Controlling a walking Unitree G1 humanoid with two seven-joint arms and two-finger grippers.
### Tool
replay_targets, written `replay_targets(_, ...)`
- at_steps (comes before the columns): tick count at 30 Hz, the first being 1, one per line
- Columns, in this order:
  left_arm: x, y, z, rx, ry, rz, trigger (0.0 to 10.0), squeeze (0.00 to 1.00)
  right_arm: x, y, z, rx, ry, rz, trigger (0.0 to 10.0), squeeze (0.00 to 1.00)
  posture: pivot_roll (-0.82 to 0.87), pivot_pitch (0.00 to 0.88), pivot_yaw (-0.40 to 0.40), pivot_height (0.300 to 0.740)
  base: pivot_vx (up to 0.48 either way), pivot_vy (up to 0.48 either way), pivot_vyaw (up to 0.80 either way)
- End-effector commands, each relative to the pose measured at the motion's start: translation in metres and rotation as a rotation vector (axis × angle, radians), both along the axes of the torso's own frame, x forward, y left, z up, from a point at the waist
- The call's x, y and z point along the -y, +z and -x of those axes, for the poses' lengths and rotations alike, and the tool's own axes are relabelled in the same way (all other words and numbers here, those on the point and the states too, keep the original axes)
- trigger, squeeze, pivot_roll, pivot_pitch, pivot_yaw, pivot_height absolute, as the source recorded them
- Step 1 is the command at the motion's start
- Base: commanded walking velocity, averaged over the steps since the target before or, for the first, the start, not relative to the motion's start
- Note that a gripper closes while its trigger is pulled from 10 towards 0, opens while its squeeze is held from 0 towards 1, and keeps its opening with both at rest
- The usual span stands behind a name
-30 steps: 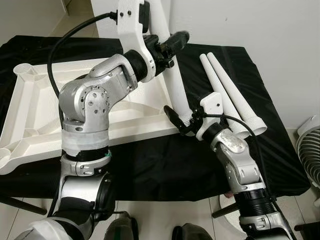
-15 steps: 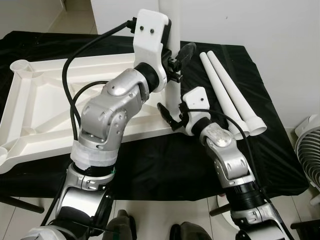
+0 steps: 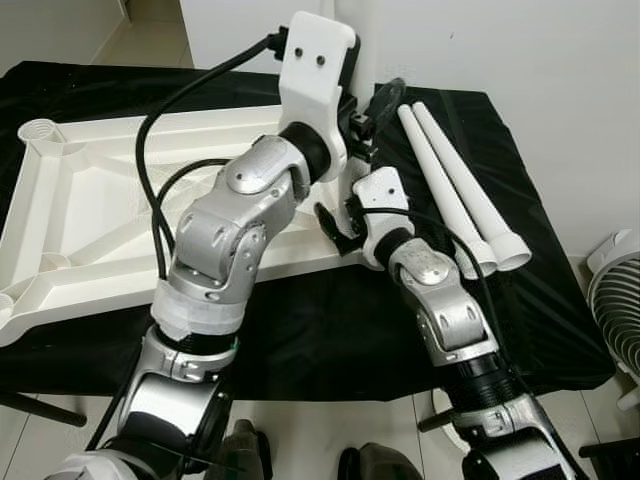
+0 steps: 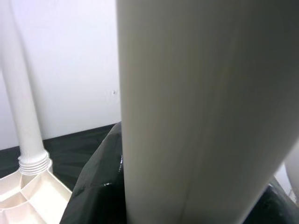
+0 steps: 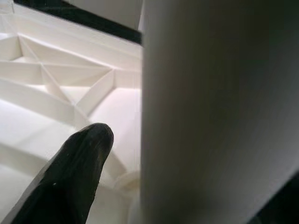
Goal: Building children table
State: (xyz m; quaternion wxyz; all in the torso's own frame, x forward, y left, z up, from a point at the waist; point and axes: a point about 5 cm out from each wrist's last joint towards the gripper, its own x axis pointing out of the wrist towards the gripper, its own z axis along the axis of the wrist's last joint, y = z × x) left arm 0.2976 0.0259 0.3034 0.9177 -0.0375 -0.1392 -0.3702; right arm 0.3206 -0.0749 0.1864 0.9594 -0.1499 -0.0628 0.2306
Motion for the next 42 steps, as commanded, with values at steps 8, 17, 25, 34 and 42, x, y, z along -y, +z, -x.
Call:
replay_targets(8, 0.008, 0.009, 0.004, 0.040, -0.007, 0.021, 10.0, 0.00, 0.000, 0.002, -0.008, 0.010, -0.016, 0.020, 9.9, 0.00, -0.04, 0.015, -0.031, 0.740, 0.000, 0.000, 0.00)
replay_targets(17, 0.008, 0.010, 0.003, 0.045, 0.000, 0.026, 10.0, 0.00, 0.000, 0.001, -0.009, 0.022, -0.005, 0.031, 0.1, 0.00, -0.04, 0.016, -0.031, 0.740, 0.000, 0.000, 0.00)
replay_targets(25, 0.008, 0.010, 0.003, 0.044, 0.001, 0.025, 10.0, 0.00, 0.000, 0.000, -0.009, 0.016, -0.007, 0.024, 0.0, 0.00, -0.04, 0.015, -0.030, 0.740, 0.000, 0.000, 0.00)
replay_targets(34, 0.005, 0.001, 0.000, -0.034, -0.039, 0.079, 10.0, 1.00, 0.004, 0.003, -0.013, 0.025, -0.045, -0.027, 10.0, 0.00, -0.04, 0.023, -0.030, 0.740, 0.000, 0.000, 0.00)
replay_targets(42, 0.000, -0.005, -0.001, -0.029, -0.068, 0.090, 10.0, 1.00, 0.006, 0.009, -0.017, 0.031, -0.088, -0.114, 10.0, 0.00, -0.04, 0.026, -0.050, 0.740, 0.000, 0.000, 0.00)
